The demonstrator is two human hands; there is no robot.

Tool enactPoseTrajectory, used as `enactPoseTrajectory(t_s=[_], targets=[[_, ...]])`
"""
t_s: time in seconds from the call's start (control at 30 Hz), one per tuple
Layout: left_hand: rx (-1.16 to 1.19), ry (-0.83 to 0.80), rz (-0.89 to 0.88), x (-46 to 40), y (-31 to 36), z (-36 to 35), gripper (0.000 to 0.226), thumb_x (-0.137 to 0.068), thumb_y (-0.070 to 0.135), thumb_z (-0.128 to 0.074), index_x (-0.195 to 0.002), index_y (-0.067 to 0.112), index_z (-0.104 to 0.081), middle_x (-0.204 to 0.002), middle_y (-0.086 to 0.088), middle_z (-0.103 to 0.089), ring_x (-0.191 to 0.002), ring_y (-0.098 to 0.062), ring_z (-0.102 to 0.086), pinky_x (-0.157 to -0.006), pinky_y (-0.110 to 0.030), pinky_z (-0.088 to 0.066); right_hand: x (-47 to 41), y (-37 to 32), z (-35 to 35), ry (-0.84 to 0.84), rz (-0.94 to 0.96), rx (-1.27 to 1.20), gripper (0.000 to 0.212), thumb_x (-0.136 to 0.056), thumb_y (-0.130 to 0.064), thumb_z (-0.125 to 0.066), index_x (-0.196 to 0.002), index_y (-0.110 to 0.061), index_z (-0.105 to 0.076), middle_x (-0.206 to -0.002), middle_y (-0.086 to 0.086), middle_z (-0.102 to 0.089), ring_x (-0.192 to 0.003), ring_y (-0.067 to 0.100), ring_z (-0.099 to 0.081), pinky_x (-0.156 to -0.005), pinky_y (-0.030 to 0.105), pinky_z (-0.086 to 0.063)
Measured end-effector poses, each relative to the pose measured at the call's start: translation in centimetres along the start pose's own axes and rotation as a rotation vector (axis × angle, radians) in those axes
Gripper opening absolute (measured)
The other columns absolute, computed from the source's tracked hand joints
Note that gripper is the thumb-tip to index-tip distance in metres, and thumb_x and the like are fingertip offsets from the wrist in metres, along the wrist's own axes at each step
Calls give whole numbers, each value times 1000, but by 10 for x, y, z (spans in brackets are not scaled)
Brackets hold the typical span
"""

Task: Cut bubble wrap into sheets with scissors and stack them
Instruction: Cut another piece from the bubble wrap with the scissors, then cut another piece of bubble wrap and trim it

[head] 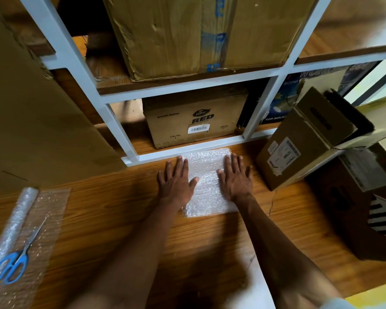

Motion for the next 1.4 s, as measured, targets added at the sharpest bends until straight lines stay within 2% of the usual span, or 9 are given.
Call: enactPoseTrajectory(t_s=[0.1,0.17,0.23,0.3,0.37,0.7,0.87,1.13,1.4], targets=[[16,82,8,12,-9,5,73,-105,65,-21,-165,30,0,-172,9,12,-159,-28,8,-124,-57,-7,9,-5,10,89,-20,-9,75,-105,-59,1,-168,-19,2,-175,4,9,-161,24,13,-127,51,7],[44,134,11,25,-13,8,67,-106,60,-27,-164,28,-13,-172,5,-5,-156,-29,-7,-122,-53,-15,16,-18,14,151,12,-13,67,-110,-50,-14,-168,-16,-12,-176,7,-5,-163,25,1,-129,50,0],[88,161,3,41,-17,8,60,-107,55,-32,-160,29,-25,-168,2,-20,-151,-29,-17,-118,-51,-22,32,-37,19,251,70,-74,56,-110,-36,-36,-161,-13,-35,-169,12,-31,-158,31,-24,-128,53,-19],[123,177,-13,57,-24,7,53,-106,53,-35,-155,31,-34,-162,1,-29,-145,-28,-23,-116,-50,-28,54,-60,19,339,173,-125,46,-101,-24,-53,-146,-12,-51,-151,14,-52,-140,35,-48,-115,51,-39],[132,194,-15,72,-35,6,49,-105,52,-38,-149,32,-41,-157,2,-36,-141,-26,-29,-113,-49,-32,76,-86,12,333,251,-124,43,-94,-17,-59,-137,-13,-56,-137,12,-58,-123,34,-56,-100,47,-45],[191,275,-28,163,-163,12,33,-102,41,-54,-131,27,-62,-135,3,-56,-127,-25,-45,-109,-42,-39,172,-202,-42,209,330,-250,28,-92,-20,-59,-120,-16,-58,-111,12,-59,-95,36,-59,-81,46,-54],[178,334,21,215,-256,16,26,-99,33,-58,-123,27,-64,-128,5,-58,-122,-21,-46,-103,-38,-44,211,-280,-69,105,340,-296,20,-99,-27,-52,-115,-18,-60,-113,10,-60,-96,37,-63,-74,40,-50],[234,519,159,277,-391,25,26,-78,20,-57,-100,22,-70,-108,-6,-65,-104,-33,-58,-90,-43,-51,256,-407,-111,-76,303,-276,38,-103,-53,-48,-121,-21,-58,-126,9,-58,-111,38,-64,-84,44,-55],[197,532,191,287,-456,30,31,-82,14,-74,-112,13,-71,-107,-11,-67,-103,-37,-59,-93,-43,-50,265,-491,-135,-141,115,-308,59,-93,-74,-53,-113,-20,-65,-117,13,-71,-110,35,-68,-89,41,-55]])
Point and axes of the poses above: each hand's wrist, its own x-axis away from the middle knuckle, its own z-axis out of the back of the hand, y = z × x, the point moved 4 cm from there along -x, towards the middle knuckle
